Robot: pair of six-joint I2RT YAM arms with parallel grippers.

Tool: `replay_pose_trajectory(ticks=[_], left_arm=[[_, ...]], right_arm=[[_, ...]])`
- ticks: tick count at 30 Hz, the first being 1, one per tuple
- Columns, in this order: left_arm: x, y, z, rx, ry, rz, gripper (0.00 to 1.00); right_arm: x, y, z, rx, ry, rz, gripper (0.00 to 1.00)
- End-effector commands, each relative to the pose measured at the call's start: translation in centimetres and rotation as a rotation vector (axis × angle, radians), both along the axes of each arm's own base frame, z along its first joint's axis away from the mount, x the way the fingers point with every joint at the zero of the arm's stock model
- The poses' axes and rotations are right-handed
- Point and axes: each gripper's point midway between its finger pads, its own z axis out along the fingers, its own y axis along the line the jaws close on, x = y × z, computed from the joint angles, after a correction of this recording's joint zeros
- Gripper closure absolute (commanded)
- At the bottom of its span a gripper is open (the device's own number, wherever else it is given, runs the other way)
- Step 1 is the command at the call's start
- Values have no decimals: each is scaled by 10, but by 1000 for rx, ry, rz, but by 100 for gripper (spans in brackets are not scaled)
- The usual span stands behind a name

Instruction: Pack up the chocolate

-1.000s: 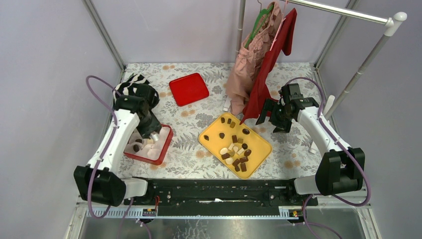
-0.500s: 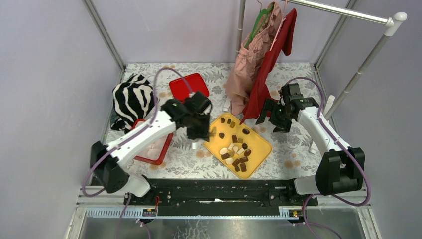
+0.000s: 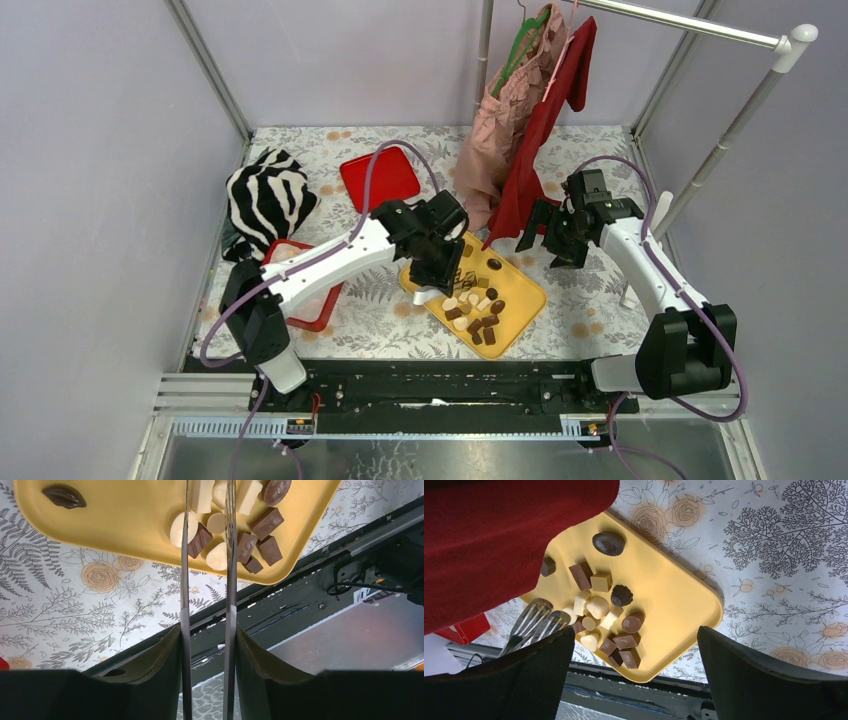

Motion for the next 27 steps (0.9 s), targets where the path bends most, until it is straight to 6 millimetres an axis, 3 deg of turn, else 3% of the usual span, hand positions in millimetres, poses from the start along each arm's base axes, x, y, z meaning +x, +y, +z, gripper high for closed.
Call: replay_pose_trajectory(ticks=[1, 12, 27], left_arm=[[8, -19, 2, -28, -48, -48, 54], [0, -20, -16, 48, -28, -89, 52], [-3, -11, -34, 117, -2, -94, 59]], right_arm=[[-3, -5, 9, -16, -35, 4, 0], [-2, -4, 6, -15, -27, 4, 0], [-1, -4, 3, -13, -19, 1, 0]])
